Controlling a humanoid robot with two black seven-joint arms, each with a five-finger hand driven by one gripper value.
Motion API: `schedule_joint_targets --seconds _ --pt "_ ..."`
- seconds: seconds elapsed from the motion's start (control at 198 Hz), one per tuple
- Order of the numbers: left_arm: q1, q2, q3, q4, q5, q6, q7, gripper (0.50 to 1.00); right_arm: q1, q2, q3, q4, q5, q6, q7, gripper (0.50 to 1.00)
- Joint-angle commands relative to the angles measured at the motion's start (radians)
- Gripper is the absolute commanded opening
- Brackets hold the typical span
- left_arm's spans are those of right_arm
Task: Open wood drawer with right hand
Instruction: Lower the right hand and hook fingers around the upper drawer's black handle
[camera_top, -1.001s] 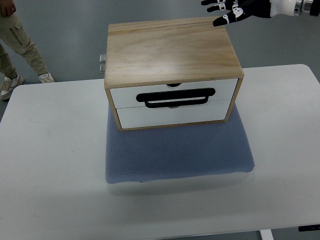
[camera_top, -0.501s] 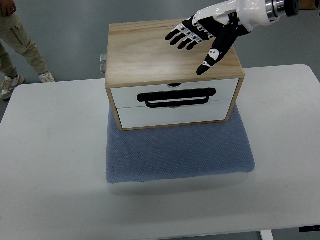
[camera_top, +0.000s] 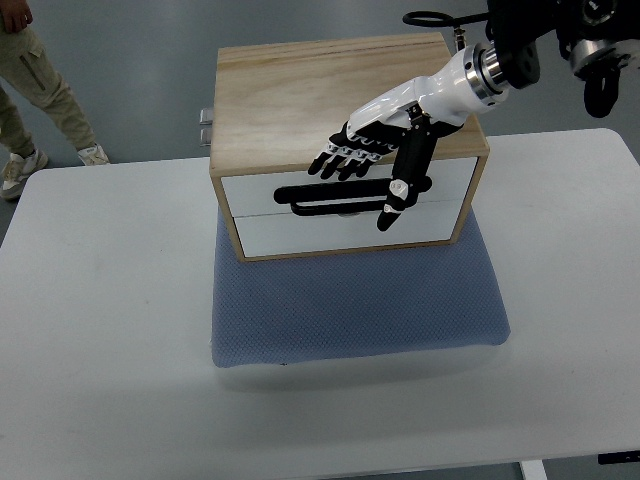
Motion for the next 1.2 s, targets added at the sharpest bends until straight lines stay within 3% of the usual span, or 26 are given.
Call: schedule_joint_targets --seconds 0.0,0.293,0.41,1.194 --pt "0.000 0.000 0.000 0.000 0.000 0.000 0.000 1.000 -0.004 0.020 -0.003 0.010 0.001 -0.010 -0.025 0.942" --pt "0.000 0.000 0.000 0.000 0.000 0.000 0.000 1.000 -0.017 0.052 -0.018 0.015 0.001 -0.151 -0.048 0.940" --pt "0.000 0.000 0.000 0.000 0.000 0.000 0.000 1.000 -0.021 0.054 -0.024 0.015 0.002 -0.152 -0.091 0.942" --pt "0.000 0.000 0.000 0.000 0.000 0.000 0.000 1.000 -0.049 0.066 -0.061 0.013 -0.001 -0.163 -0.106 0.942"
